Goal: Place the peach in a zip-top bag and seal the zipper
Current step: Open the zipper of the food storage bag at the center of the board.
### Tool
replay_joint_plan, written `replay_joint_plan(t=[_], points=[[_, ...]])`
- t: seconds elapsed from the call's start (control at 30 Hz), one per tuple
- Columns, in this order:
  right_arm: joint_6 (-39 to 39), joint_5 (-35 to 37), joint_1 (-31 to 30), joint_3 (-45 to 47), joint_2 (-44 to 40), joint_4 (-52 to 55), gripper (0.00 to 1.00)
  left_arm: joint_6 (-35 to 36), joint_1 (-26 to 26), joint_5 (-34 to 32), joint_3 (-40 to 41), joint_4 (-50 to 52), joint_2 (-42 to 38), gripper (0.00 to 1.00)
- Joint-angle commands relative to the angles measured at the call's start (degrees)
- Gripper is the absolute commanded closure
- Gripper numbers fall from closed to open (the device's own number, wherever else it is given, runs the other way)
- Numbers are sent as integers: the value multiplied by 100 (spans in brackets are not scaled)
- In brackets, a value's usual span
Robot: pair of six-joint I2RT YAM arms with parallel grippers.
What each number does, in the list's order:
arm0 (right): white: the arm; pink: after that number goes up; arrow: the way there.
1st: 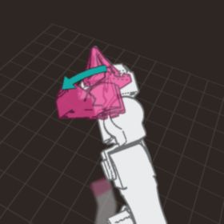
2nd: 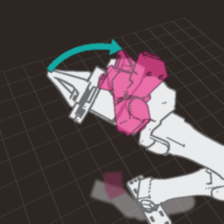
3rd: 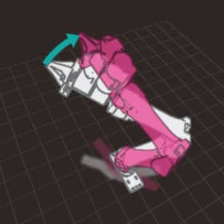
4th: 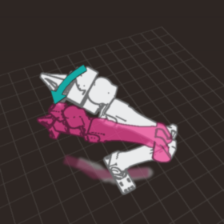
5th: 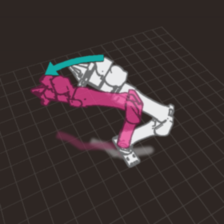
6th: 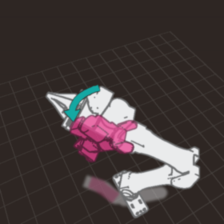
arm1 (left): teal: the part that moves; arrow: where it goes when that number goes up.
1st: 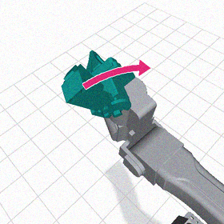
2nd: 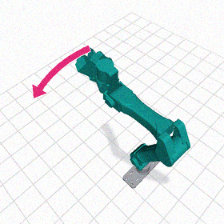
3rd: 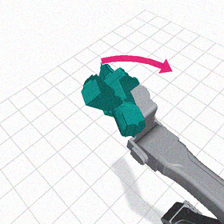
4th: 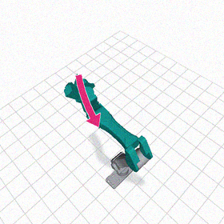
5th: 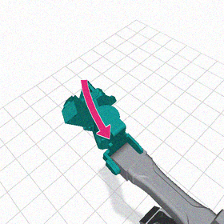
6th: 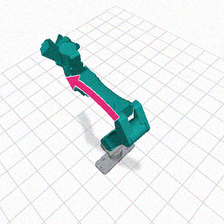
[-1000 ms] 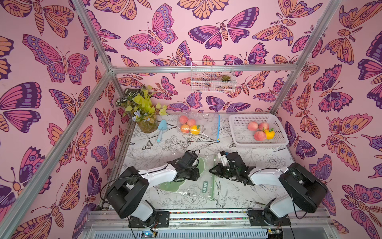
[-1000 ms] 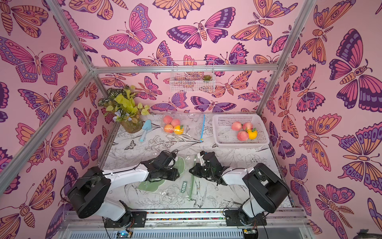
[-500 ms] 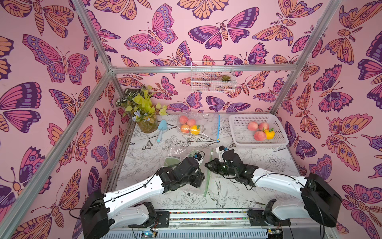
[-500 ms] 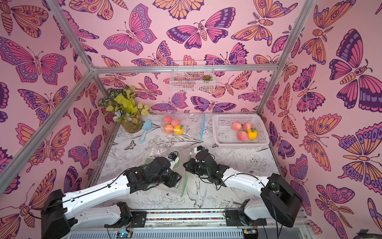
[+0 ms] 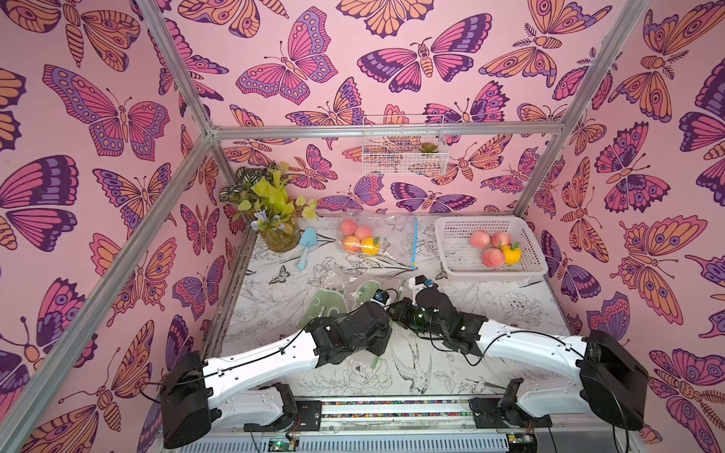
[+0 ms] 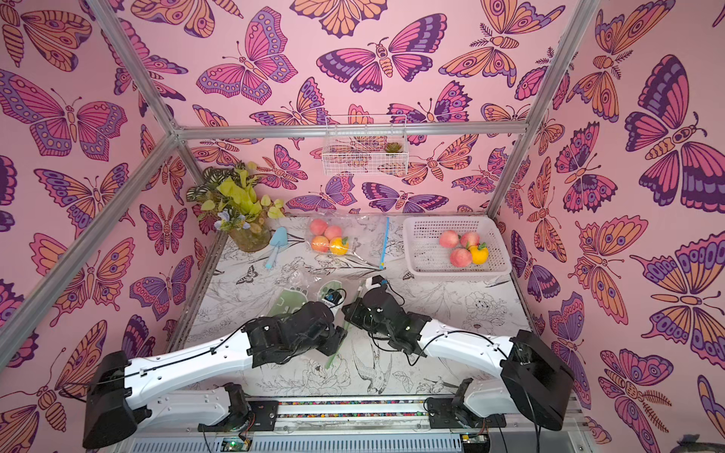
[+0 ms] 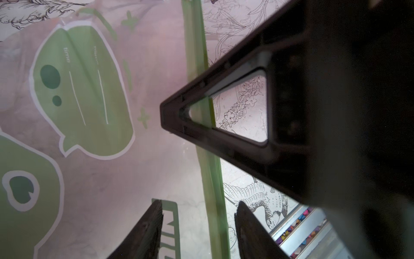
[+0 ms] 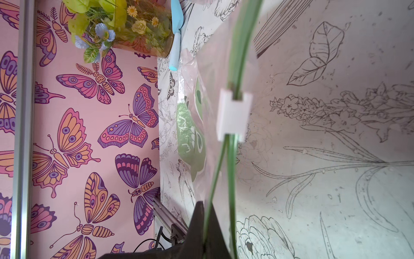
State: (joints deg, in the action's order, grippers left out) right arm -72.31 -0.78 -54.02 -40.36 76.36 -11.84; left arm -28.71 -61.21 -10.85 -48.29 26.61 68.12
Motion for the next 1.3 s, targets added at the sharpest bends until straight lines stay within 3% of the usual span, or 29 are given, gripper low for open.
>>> replay_joint_plan(t=[0.0, 0.2, 0.37, 0.47, 0.57, 0.93, 1.27], points=[[-84, 185, -65, -165, -60, 121, 100, 67, -47, -409, -95, 116, 119, 47], [-65, 218, -82, -196, -51, 181, 100, -29, -101, -656, -65, 116, 247, 55], [-55, 260, -92, -210, -29, 256, 100, -5, -146, -819, -49, 123, 225, 72], [-33, 298, -92, -235, -3, 330, 100, 5, -180, -856, -40, 118, 211, 75], [-5, 327, -91, -278, 42, 391, 100, 57, -211, -891, -62, 123, 215, 73], [-255, 245, -108, -332, 186, 139, 100, 317, -381, -1317, -171, 117, 402, 54], [-354, 397, -126, -332, 182, 154, 100, 404, -713, -2117, -268, 174, 767, 58]])
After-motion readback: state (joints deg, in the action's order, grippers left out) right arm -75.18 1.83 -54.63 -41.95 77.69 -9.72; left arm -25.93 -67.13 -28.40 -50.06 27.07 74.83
